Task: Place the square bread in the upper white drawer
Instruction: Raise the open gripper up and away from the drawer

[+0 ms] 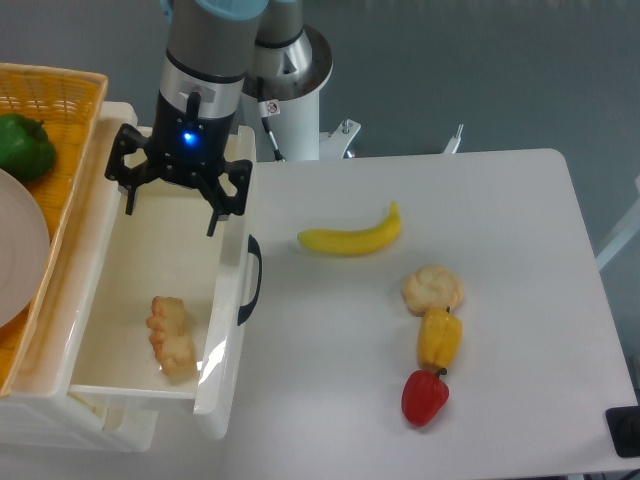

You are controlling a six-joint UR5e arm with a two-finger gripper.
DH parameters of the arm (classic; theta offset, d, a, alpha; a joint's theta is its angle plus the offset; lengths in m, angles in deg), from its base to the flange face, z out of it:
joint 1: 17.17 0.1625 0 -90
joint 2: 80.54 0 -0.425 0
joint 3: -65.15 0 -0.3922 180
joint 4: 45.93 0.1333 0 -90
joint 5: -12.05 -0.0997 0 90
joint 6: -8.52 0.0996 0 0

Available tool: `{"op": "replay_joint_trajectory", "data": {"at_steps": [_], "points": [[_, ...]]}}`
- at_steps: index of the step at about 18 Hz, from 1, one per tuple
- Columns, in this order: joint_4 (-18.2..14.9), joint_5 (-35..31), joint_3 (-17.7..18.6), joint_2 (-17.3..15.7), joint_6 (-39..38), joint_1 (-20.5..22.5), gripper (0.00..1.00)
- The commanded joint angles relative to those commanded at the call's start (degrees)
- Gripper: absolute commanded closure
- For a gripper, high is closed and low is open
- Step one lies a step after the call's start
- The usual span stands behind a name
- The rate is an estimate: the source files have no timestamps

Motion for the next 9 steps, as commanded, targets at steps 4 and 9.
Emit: {"op": "replay_joint_trajectory", "data": {"at_steps": [4,9], "points": [[0.0,-1.66,-0.62,-0.26,7.28,4.22,0.0],[-0.26,-9.66,0.09,0.44,16.79,6.86,0.0]]}}
